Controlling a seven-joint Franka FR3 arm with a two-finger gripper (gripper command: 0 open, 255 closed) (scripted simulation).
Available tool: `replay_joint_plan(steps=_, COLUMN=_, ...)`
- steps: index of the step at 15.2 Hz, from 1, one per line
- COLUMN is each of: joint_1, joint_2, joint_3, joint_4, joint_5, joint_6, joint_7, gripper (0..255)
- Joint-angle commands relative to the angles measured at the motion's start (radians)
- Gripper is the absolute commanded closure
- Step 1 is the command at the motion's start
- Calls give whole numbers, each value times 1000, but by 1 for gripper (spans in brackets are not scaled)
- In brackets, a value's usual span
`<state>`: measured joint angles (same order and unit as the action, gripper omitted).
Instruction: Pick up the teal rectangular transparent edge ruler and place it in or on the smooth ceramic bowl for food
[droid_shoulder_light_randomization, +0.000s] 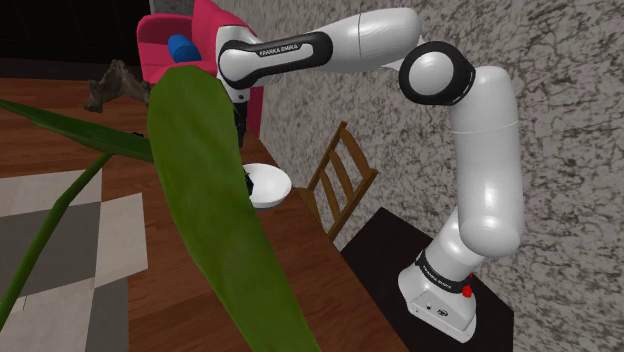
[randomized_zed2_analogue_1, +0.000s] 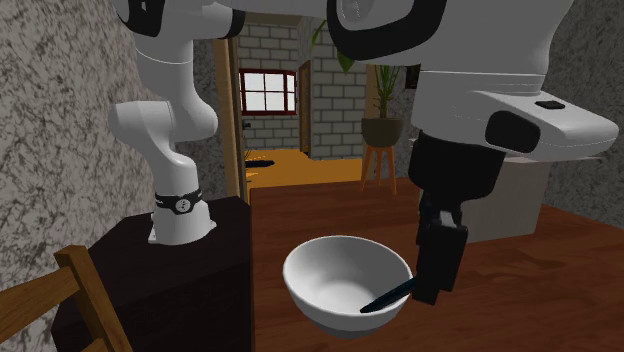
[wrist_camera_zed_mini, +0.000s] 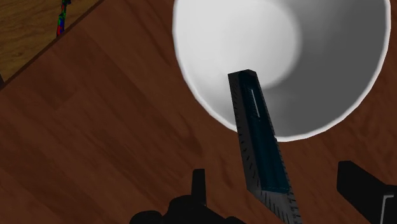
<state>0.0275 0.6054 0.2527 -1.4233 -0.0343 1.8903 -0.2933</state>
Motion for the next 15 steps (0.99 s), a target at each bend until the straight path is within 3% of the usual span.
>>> replay_joint_plan(steps=1, joint_1=0, joint_2=1, joint_3=0, joint_4=0, joint_5=0, joint_6=2, joint_7=0, gripper=0)
replay_joint_plan(steps=5, joint_1=0, joint_2=1, joint_3=0, joint_4=-1, joint_5=0, joint_6=2, joint_7=0, gripper=0)
replay_joint_plan(steps=6, joint_1=0, joint_2=1, joint_3=0, joint_4=-1, joint_5=0, joint_6=2, joint_7=0, gripper=255)
replay_joint_plan(steps=15, joint_1=0, joint_2=1, joint_3=0, joint_4=0, joint_5=0, joint_6=2, joint_7=0, gripper=255)
